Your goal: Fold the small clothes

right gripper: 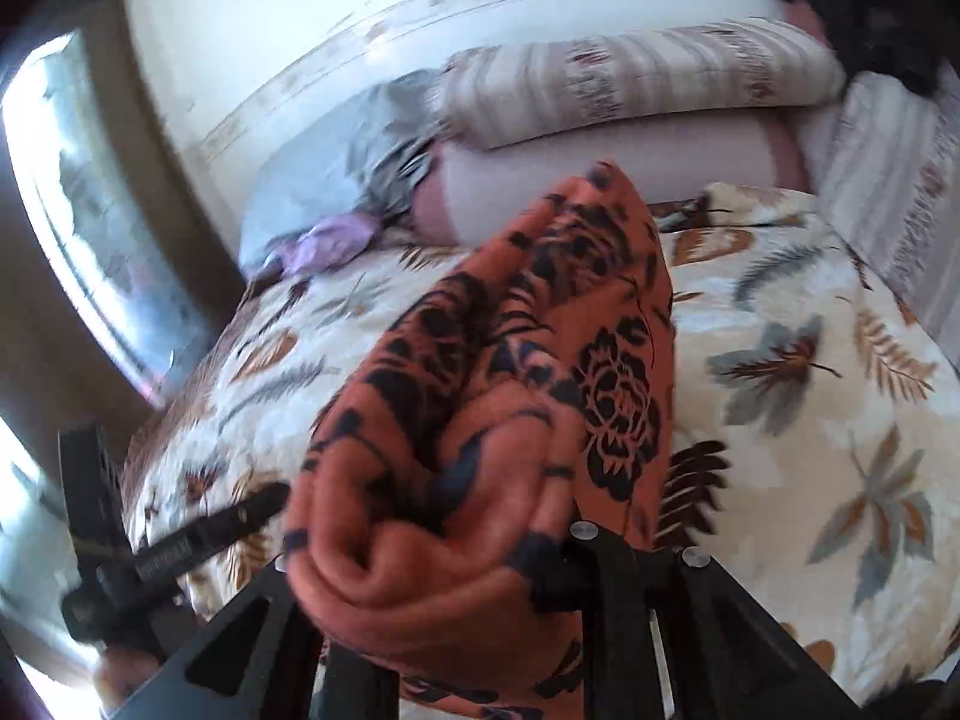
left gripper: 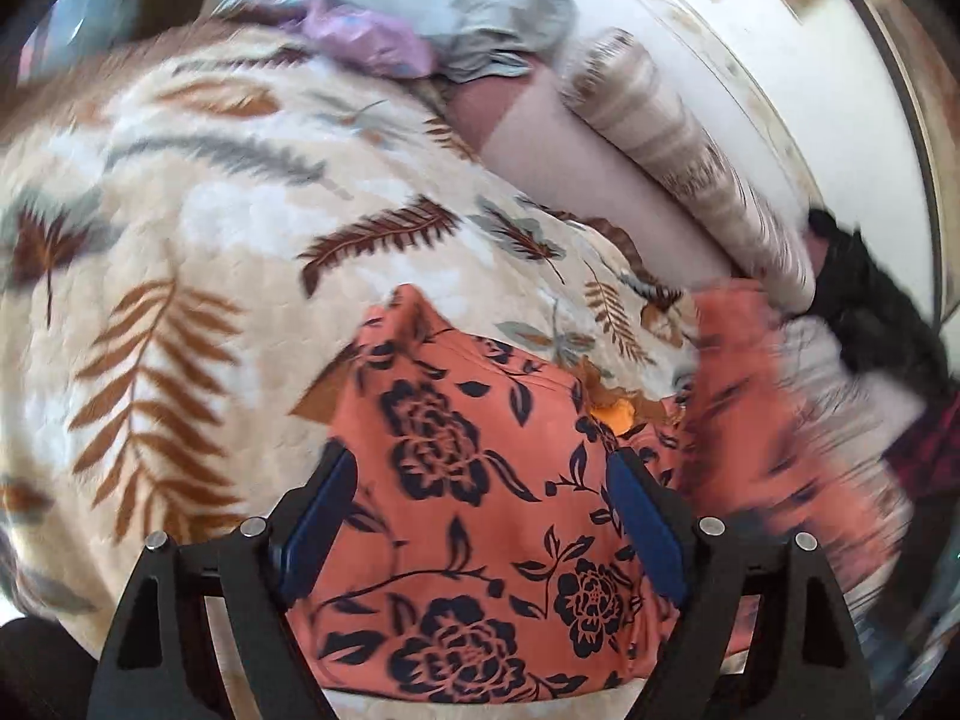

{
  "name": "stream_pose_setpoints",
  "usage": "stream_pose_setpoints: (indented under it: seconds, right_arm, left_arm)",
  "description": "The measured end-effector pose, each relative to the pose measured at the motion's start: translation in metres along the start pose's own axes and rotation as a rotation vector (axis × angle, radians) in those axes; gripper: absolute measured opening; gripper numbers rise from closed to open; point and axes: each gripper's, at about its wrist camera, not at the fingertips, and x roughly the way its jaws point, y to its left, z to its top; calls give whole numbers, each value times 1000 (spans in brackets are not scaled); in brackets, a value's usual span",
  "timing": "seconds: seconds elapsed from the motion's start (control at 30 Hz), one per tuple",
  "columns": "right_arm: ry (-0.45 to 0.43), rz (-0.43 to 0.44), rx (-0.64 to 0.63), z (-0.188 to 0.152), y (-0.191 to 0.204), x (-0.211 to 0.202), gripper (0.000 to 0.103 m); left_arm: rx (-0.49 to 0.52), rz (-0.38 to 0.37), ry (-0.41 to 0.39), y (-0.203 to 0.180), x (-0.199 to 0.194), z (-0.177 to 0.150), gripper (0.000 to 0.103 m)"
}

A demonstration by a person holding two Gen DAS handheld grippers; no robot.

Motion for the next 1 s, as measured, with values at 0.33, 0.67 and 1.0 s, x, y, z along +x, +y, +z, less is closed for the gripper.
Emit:
stream_pose_setpoints:
  seconds: [0.33, 0.67, 1.0]
  right_arm:
    - [154, 67, -11, -33, 15, 57, 18]
    - [53, 57, -107, -52, 27, 35, 18]
    - [-51, 39, -303, -35, 90, 12, 22]
  left_arm:
    - [-134, -195, 148, 10, 26, 6, 86]
    - [-12, -95, 396, -42, 116, 9, 22]
    - [311, -186, 290, -50, 73, 55, 21]
